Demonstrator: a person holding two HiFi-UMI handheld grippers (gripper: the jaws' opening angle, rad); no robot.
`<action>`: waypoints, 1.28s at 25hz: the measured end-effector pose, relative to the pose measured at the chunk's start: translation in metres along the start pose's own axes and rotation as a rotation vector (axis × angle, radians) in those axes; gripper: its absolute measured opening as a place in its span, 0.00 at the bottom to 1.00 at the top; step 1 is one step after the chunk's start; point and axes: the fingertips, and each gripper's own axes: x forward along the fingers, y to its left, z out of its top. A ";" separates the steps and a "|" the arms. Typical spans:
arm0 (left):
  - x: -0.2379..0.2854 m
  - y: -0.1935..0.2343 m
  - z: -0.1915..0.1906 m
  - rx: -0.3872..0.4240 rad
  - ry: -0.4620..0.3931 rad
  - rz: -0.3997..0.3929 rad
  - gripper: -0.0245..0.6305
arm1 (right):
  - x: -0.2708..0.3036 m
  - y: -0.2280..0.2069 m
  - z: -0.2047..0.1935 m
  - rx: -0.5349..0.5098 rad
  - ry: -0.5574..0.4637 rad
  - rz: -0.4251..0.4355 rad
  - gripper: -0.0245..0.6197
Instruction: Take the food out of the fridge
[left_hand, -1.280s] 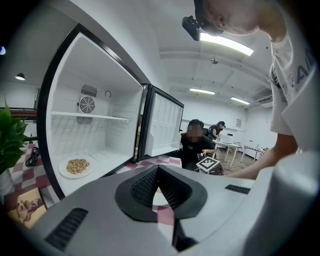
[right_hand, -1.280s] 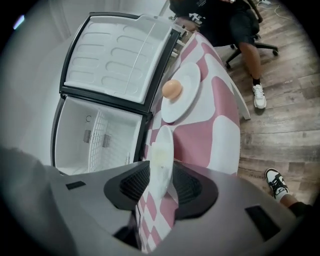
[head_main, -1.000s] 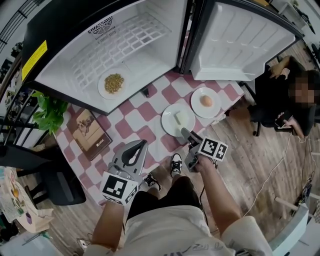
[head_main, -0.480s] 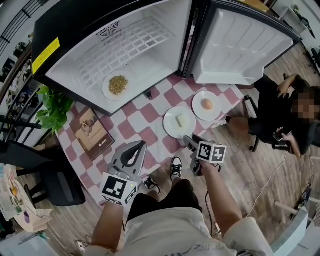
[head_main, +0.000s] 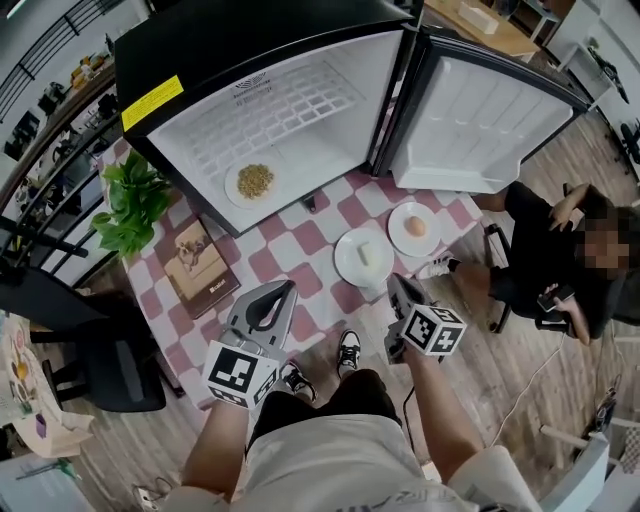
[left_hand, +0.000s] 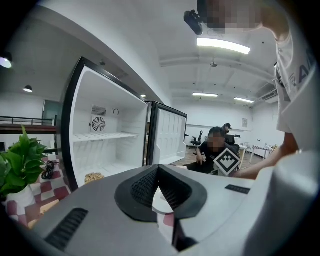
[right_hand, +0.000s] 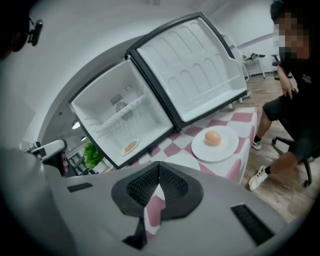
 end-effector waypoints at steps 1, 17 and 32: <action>-0.003 0.000 0.003 0.008 -0.004 0.006 0.04 | -0.003 0.011 0.009 -0.032 -0.028 0.021 0.07; -0.077 0.028 0.058 0.068 -0.134 0.208 0.04 | -0.051 0.182 0.103 -0.388 -0.258 0.310 0.07; -0.106 0.040 0.072 0.014 -0.202 0.240 0.04 | -0.052 0.237 0.109 -0.392 -0.252 0.439 0.07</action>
